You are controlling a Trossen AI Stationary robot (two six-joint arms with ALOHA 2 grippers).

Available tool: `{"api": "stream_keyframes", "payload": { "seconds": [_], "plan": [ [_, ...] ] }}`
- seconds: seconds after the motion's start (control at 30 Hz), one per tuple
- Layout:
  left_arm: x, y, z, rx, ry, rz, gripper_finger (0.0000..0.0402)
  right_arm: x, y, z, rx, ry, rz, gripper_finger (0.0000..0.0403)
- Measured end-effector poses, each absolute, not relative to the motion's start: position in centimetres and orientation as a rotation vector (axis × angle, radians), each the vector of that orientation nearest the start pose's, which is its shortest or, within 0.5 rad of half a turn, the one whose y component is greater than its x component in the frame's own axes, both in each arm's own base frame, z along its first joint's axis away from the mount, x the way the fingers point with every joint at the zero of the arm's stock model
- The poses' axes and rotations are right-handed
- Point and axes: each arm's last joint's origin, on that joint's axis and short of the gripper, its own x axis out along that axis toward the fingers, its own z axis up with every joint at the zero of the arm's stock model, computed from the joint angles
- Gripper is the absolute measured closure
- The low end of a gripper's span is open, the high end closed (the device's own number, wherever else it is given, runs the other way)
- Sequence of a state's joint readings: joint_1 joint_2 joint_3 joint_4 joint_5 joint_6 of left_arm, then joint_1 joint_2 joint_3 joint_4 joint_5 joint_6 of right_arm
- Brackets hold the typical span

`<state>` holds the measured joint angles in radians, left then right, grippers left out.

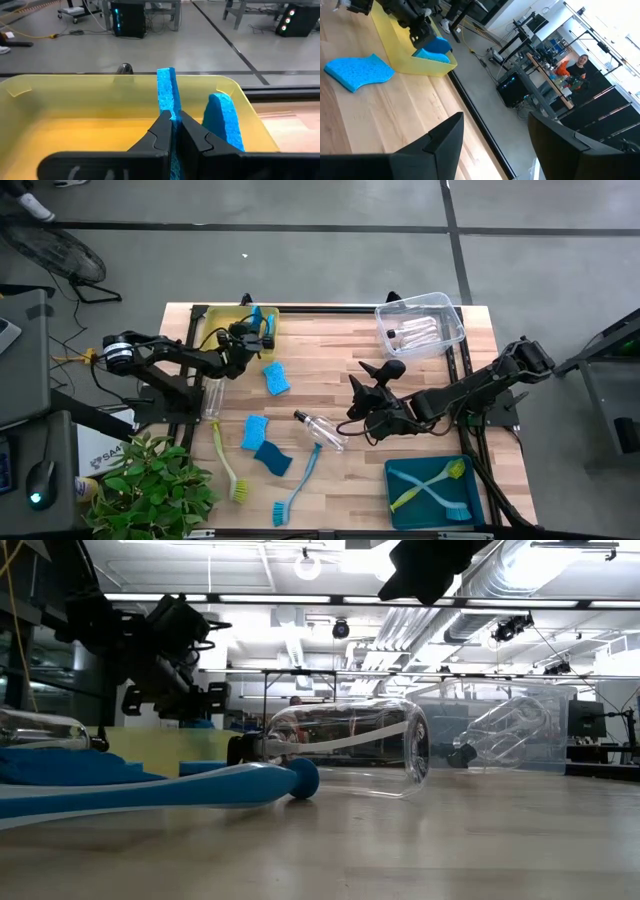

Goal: Pick & Place Kitchen Sink Supplies
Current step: Put the blue sponge into the yellow bin

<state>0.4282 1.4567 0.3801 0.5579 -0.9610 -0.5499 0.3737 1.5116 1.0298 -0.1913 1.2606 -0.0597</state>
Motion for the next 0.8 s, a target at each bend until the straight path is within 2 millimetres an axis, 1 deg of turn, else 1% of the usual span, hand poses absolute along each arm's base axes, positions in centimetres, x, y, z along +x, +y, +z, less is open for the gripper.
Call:
{"api": "stream_keyframes", "payload": {
  "seconds": [0.27,0.53,0.8],
  "plan": [
    [20.17,11.79,13.68,-0.296,0.161,1.449,0.0392,29.79,8.72,25.89,-0.561,0.502,-0.84,0.0188],
    [20.37,11.76,13.69,-0.313,0.175,1.391,0.039,29.79,8.72,25.89,-0.561,0.502,-0.84,0.0188],
    [20.36,11.76,13.7,-0.312,0.174,1.395,0.0354,29.79,8.72,25.89,-0.562,0.503,-0.84,0.0188]
  ]
}}
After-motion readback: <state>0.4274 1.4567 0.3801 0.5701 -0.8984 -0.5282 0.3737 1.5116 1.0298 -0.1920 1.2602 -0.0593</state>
